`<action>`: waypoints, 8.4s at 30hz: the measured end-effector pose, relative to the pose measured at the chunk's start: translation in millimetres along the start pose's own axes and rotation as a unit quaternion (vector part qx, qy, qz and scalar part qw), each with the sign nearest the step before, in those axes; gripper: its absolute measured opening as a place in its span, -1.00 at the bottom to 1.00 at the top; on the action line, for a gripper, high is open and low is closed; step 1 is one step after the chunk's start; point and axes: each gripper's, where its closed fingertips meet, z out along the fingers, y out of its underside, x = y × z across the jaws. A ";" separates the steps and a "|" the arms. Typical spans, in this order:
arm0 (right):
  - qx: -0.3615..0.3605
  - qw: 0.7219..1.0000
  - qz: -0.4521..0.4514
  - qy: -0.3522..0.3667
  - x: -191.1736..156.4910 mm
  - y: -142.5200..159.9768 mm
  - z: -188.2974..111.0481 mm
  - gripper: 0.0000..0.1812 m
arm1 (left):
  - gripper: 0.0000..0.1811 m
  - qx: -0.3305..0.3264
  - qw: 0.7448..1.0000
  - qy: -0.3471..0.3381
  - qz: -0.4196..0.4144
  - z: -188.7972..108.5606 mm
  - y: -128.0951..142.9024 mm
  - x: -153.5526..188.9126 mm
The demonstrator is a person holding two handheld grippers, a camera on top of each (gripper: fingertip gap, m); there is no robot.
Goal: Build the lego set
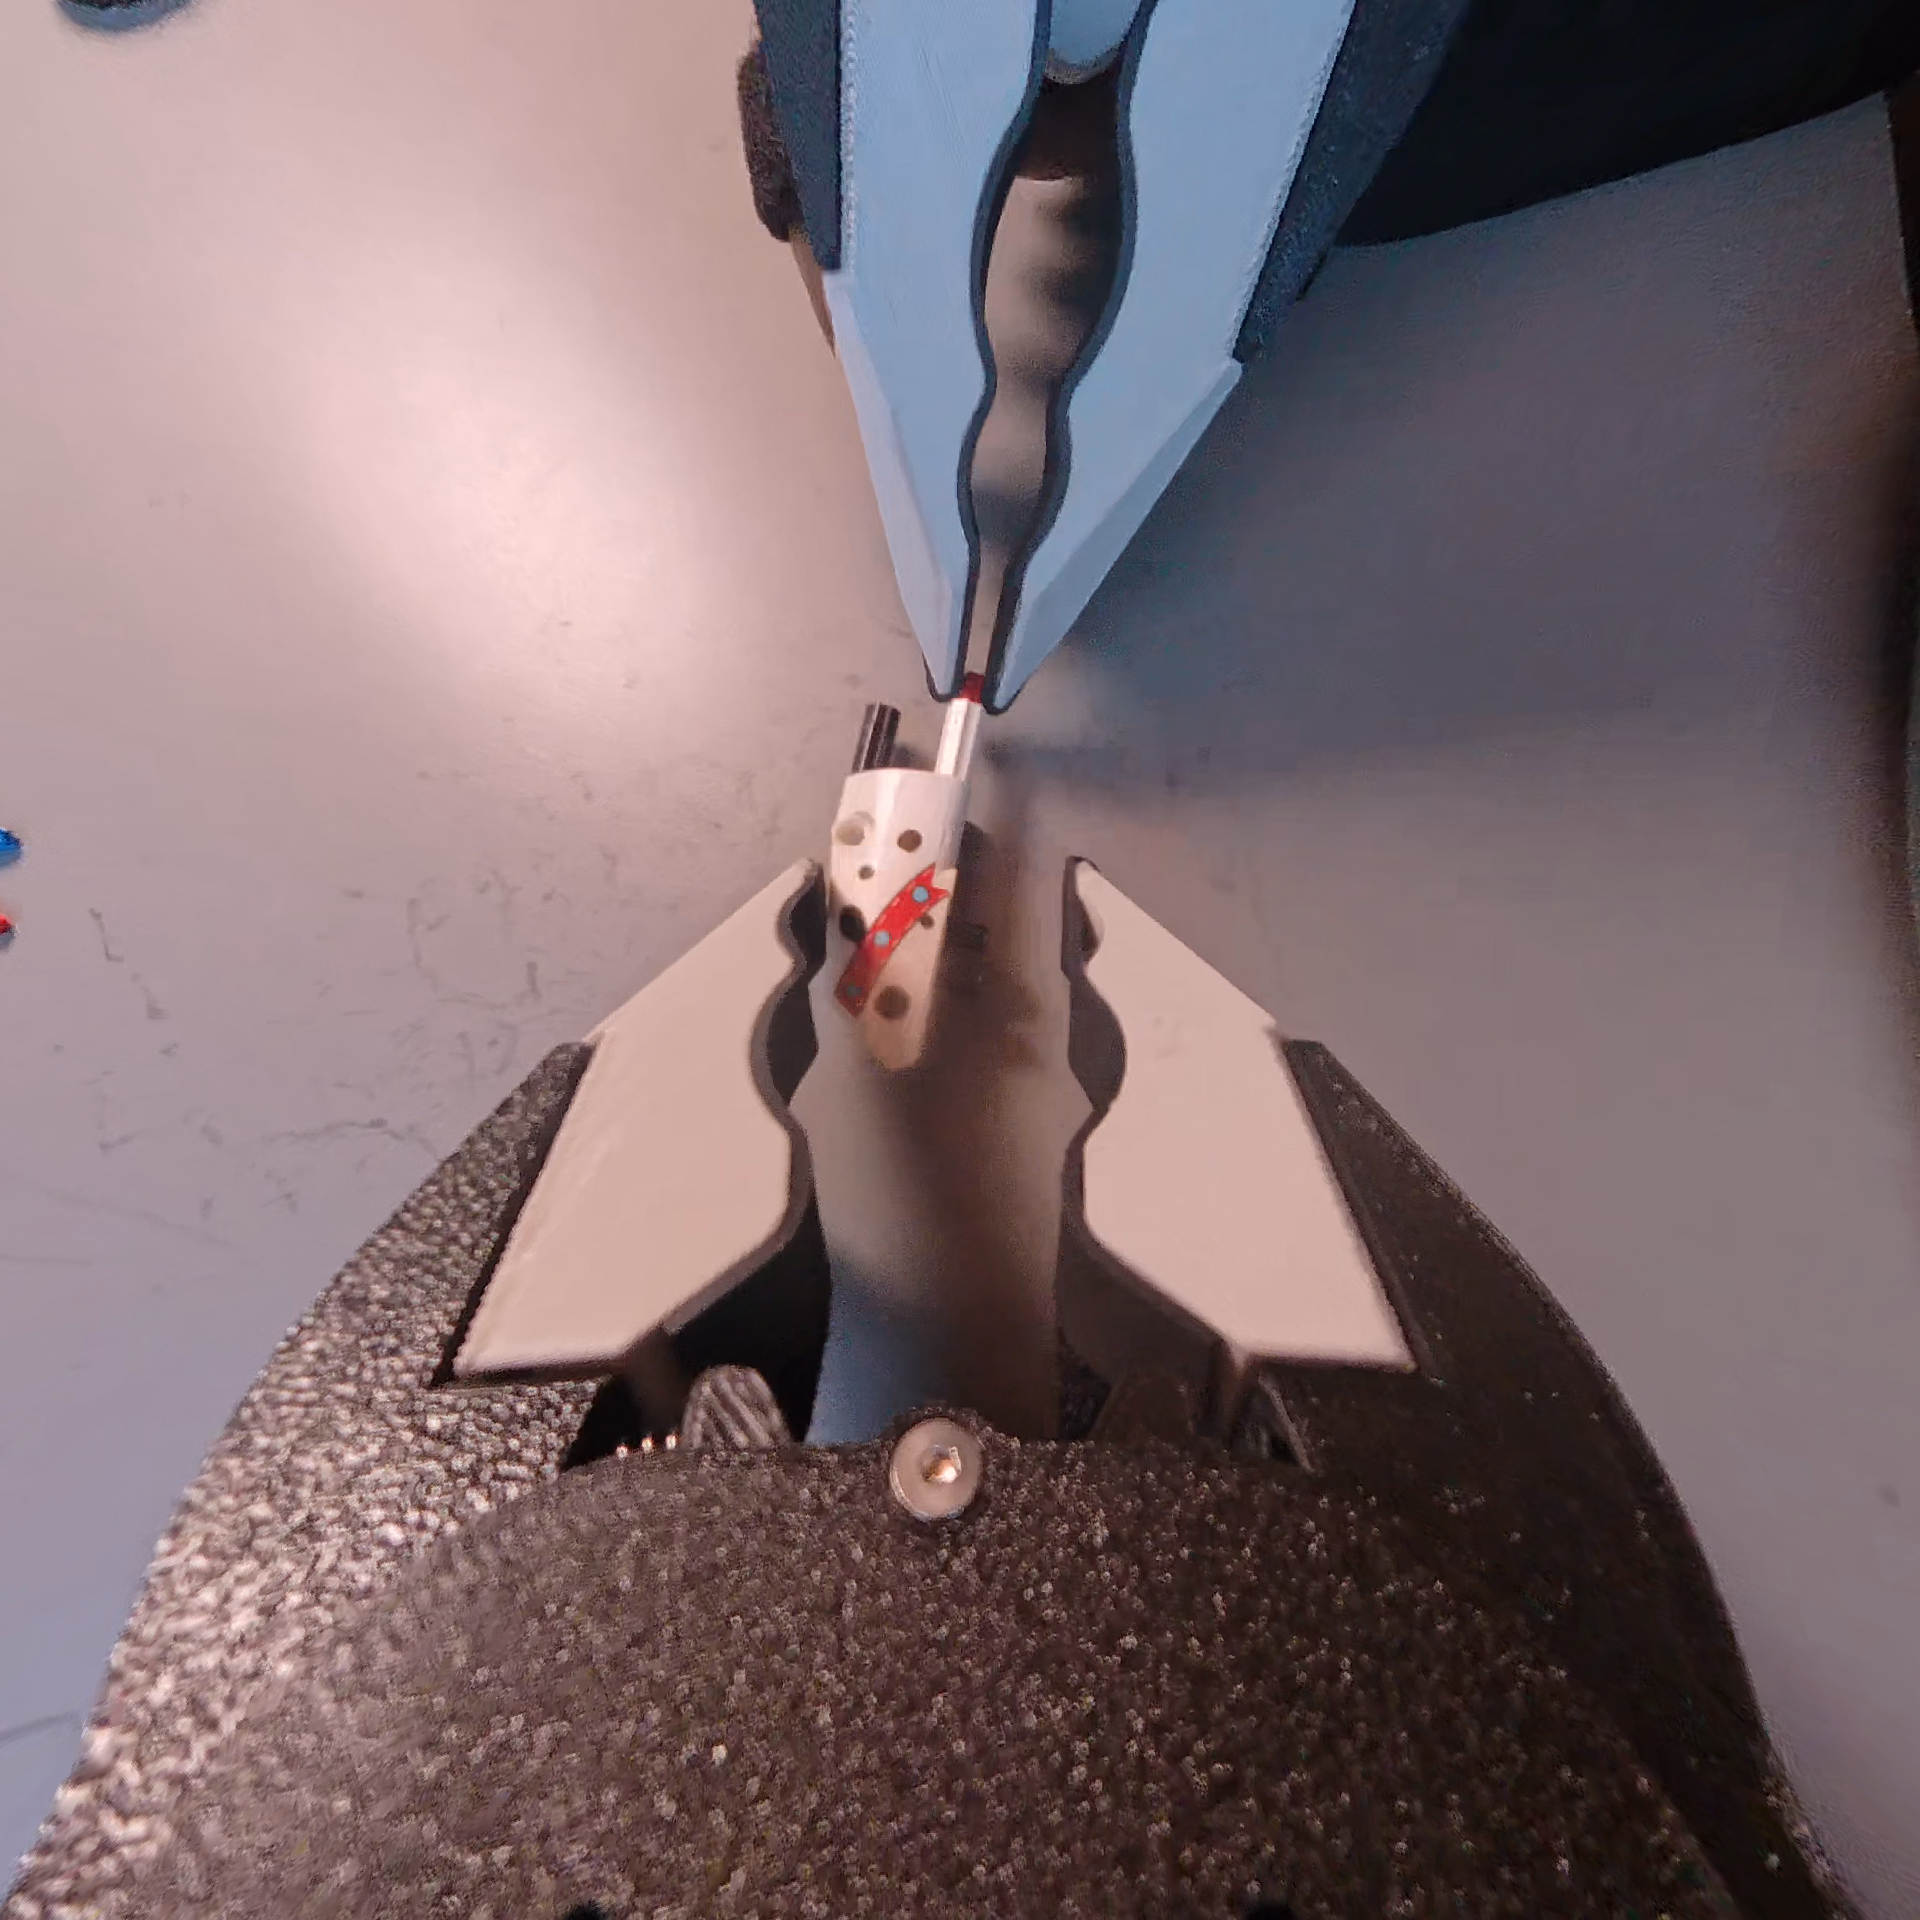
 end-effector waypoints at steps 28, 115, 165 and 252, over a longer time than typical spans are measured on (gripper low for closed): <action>0.025 0.997 -0.033 0.072 14.7 -7.2 0.7 -0.93 | -0.67 0.008 0.999 -0.012 -0.049 -10.9 8.1 -18.1; 0.270 0.828 0.166 0.463 394.3 -50.9 -170.2 -0.92 | -0.86 0.291 0.904 -0.264 -0.169 -117.0 -17.2 -134.6; 0.261 0.894 0.260 0.256 136.8 -3.1 -85.0 -0.84 | -0.92 -0.027 0.976 -0.135 -0.171 -39.9 74.1 -275.3; 0.206 0.911 0.196 0.300 135.6 0.1 -77.0 -0.75 | -1.00 0.024 0.901 -0.366 -0.233 -94.0 82.8 -274.2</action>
